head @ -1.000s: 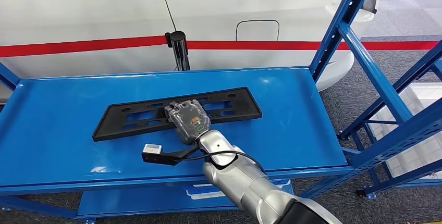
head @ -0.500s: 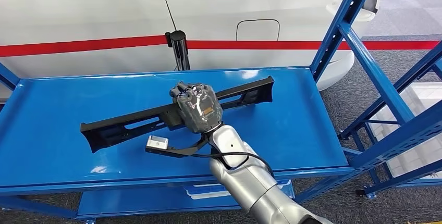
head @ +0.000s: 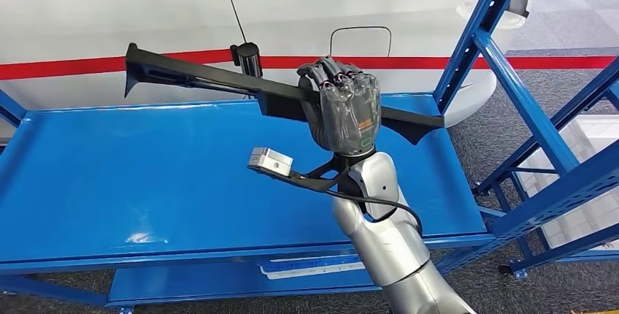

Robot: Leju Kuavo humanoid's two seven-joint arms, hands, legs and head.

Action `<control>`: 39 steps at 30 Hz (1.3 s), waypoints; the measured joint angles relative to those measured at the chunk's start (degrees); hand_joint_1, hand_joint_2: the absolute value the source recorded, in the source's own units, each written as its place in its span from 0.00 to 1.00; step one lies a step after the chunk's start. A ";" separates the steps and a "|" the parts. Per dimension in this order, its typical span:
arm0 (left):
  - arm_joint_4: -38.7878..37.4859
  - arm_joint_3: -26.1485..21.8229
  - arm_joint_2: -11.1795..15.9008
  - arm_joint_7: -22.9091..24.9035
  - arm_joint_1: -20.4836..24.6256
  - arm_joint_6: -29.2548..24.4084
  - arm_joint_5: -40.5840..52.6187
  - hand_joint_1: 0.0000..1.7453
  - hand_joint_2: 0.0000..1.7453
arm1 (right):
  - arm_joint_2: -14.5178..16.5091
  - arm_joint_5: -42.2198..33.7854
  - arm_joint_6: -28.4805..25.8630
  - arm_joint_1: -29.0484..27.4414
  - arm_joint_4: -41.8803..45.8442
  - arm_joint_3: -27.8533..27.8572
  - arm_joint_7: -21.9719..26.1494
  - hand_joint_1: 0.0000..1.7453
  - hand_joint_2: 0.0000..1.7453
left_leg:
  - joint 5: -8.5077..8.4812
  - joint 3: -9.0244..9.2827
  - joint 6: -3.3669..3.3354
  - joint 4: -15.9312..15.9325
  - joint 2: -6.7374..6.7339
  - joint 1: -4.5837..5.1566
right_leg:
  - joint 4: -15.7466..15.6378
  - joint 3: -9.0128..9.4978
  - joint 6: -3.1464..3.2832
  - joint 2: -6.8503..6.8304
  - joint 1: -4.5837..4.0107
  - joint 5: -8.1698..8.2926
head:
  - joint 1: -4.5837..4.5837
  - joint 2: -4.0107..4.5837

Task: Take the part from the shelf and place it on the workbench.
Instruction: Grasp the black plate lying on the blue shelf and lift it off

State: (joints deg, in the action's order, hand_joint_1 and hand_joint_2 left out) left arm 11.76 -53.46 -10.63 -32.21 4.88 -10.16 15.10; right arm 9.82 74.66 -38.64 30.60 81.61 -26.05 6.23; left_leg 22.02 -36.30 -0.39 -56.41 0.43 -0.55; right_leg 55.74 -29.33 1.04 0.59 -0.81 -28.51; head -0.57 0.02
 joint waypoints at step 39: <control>0.10 -4.17 -1.09 15.31 0.29 0.74 -2.48 0.00 0.00 | -0.25 -23.93 15.05 5.71 2.05 -1.55 3.12 1.00 1.00 | 0.82 0.97 0.62 -0.41 -0.13 -1.65 | 2.77 -2.59 -4.86 -0.45 3.24 1.16 | 0.39 0.01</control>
State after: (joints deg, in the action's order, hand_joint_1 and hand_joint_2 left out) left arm 11.86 -57.64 -11.72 -16.90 5.17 -9.43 12.62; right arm 9.57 50.73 -23.59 36.31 83.67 -27.60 9.35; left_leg 22.84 -35.33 0.23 -56.82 0.30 -2.20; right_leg 58.51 -31.92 -3.82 0.14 2.43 -27.35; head -0.18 0.02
